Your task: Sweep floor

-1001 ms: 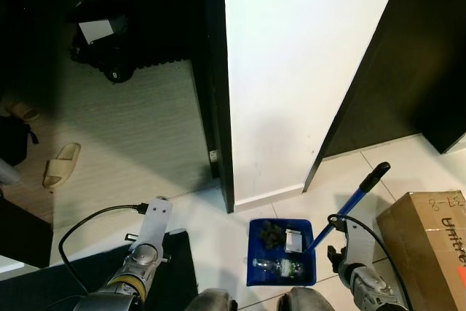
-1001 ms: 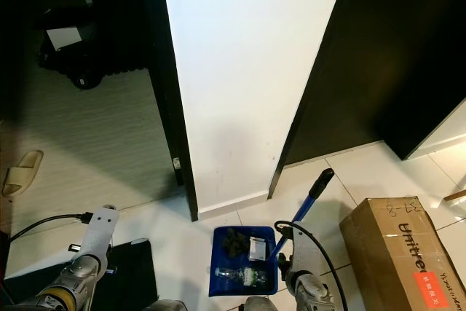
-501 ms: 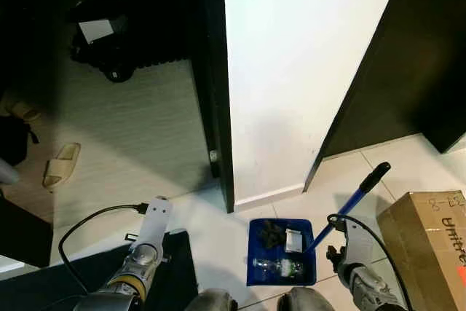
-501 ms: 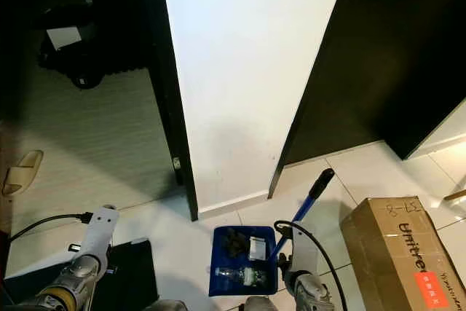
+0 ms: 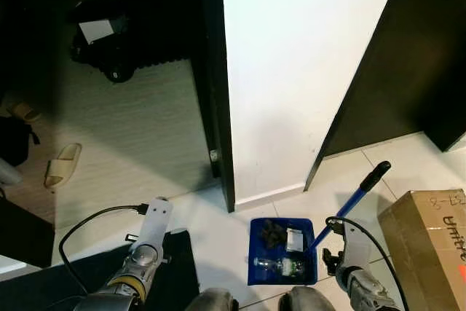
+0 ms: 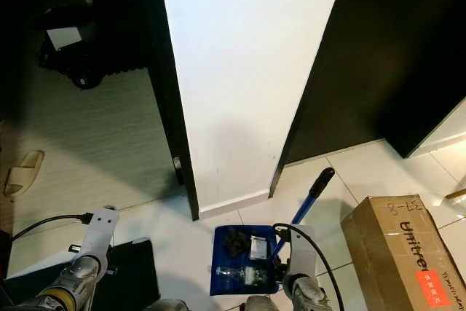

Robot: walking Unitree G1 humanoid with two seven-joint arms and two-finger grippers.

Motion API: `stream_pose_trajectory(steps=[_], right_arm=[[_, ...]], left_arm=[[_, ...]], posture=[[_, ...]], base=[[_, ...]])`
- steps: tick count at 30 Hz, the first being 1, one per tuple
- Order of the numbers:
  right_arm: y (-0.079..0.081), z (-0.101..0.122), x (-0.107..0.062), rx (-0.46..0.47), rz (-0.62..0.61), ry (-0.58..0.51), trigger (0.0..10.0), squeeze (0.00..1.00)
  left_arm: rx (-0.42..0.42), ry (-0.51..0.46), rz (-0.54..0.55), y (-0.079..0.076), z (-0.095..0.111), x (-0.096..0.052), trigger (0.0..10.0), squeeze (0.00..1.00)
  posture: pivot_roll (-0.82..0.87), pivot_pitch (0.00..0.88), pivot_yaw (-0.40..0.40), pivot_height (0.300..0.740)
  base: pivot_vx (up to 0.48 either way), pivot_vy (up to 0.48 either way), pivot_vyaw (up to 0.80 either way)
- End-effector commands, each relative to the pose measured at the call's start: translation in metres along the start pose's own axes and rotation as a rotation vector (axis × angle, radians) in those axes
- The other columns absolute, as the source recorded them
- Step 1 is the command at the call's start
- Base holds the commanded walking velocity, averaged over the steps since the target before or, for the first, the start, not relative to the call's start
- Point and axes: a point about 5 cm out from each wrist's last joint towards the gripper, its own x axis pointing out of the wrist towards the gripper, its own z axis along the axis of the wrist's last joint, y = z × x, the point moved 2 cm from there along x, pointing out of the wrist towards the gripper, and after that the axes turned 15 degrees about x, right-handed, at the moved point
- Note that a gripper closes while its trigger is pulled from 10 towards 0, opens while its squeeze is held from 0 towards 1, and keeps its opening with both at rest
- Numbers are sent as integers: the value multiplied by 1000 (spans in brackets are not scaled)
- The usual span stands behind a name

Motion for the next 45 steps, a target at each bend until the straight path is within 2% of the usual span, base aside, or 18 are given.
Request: stream_pose_trajectory(steps=[1, 5, 7, 8, 9, 10, 12, 13, 24, 25, 26, 27, 38, 39, 42, 43, 44, 45], right_arm=[[0, -3, -1, 8, -7, 0, 0, 0], [0, -2, 0, -5, -17, -2, 0, 0], [0, -2, 0, -6, -19, -3, 1137, 0], [0, -1, 0, -6, -19, -4, 7961, 82], [0, -1, 0, -6, -19, -4, 7961, 82], [0, -1, 0, -5, -19, -4, 10000, 855], [0, -1, 0, -4, -18, -5, 10000, 855], [0, 0, 0, -3, -20, -5, 10000, 1000], [0, 2, 1, -12, -23, -4, 10000, 1000], [0, 2, 1, -12, -23, -4, 3569, 918], [0, 2, 1, -15, -25, -6, 0, 247], [0, 3, 1, -18, -28, -8, 0, 0], [0, 4, 1, -26, -32, -10, 0, 0], [-3, 4, 1, -23, -34, -9, 4627, 0], [-4, 3, 1, -21, -36, -8, 4627, 0], [-6, 3, 0, -17, -35, -7, 10000, 522], [-6, 3, 0, -17, -35, -7, 10000, 522], [-6, 3, 0, -11, -32, -6, 10000, 788]], left_arm=[[35, 26, 3, 5, -8, 0, 10000, 0], [34, 28, 2, 5, -8, 0, 10000, 0], [34, 28, 2, 5, -8, 0, 10000, 0], [34, 28, 1, 5, -8, 0, 10000, 0], [33, 27, 1, 5, -7, 0, 10000, 0], [33, 27, 1, 4, -7, 0, 10000, 0], [33, 27, 1, 4, -7, 0, 10000, 0], [32, 25, 1, 4, -6, 0, 10000, 0], [30, 24, 0, 3, -4, 0, 10000, 0], [29, 24, 0, 3, -4, 0, 10000, 0], [29, 24, 0, 3, -4, 0, 10000, 0], [28, 24, 0, 3, -3, 0, 10000, 0], [25, 23, -1, 3, -3, 0, 10000, 0], [25, 22, -1, 3, -3, 0, 10000, 0], [25, 22, -1, 3, -3, 0, 10000, 0], [25, 22, -1, 3, -2, 0, 10000, 0], [25, 22, -1, 3, -2, 0, 10000, 0], [25, 21, -1, 3, -2, 0, 10000, 0]], posture=[[61, 0, 24, 740], [61, 0, 23, 740], [60, 0, 23, 740], [60, 0, 22, 740], [60, 0, 22, 740], [60, 0, 22, 740], [60, 0, 22, 740], [60, 0, 20, 740], [61, 0, 17, 740], [61, 0, 17, 740], [62, 0, 16, 740], [62, 0, 15, 740], [61, 0, 14, 740], [60, 0, 14, 740], [60, 0, 14, 740], [59, 0, 14, 740], [59, 0, 14, 740], [59, 0, 12, 740]], base=[[0, 0, 0], [0, 0, 0], [0, 0, 0], [0, 0, 0], [0, 0, 0], [0, 0, 0], [0, 0, 0], [0, 0, 0], [0, 0, 0], [0, 0, 0], [0, 0, 0], [0, 0, 0], [0, 0, 0], [0, 0, 0], [0, 0, 0], [0, 0, 0], [0, 0, 0], [0, 0, 0]])
